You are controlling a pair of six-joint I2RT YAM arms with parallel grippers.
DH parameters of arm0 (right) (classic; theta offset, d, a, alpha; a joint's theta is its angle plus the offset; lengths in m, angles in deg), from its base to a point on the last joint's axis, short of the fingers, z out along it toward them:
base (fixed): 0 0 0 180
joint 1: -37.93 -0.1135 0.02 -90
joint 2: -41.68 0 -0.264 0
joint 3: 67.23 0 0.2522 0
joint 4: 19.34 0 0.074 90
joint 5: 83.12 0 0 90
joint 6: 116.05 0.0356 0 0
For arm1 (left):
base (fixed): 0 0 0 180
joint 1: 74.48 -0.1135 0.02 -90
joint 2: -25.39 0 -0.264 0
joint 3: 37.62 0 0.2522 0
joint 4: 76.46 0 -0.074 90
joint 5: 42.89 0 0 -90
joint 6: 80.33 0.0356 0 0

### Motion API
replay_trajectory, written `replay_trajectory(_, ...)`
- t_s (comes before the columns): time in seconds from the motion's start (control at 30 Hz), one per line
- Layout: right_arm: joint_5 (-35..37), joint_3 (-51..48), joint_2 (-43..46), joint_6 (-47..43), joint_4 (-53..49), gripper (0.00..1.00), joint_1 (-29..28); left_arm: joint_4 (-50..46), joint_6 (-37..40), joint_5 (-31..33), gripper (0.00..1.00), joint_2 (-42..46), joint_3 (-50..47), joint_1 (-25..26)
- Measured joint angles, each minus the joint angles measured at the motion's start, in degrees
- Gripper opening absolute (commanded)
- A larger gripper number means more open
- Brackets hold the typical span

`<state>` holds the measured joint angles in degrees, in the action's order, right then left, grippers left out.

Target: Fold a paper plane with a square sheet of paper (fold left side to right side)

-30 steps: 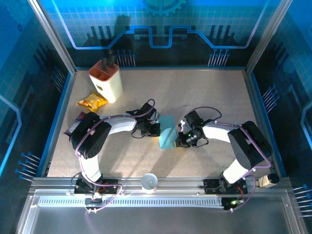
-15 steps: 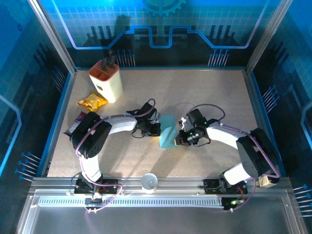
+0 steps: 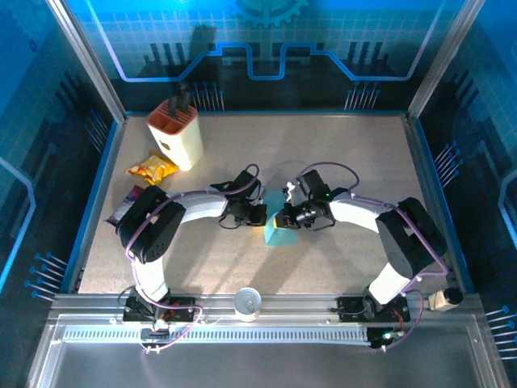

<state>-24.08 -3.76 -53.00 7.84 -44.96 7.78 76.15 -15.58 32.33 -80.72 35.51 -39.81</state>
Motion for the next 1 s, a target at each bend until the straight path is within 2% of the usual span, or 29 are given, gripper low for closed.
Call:
replay_trajectory(0.43,0.94,1.66,-5.81,-0.04,1.01,0.00,-0.17,-0.70,0.37,1.20,0.00,-0.24,0.61,0.44)
replay_trajectory(1.0,2.56,1.66,-7.48,-0.28,0.83,0.00,-0.17,-1.14,0.39,2.08,0.00,-0.63,1.36,0.66)
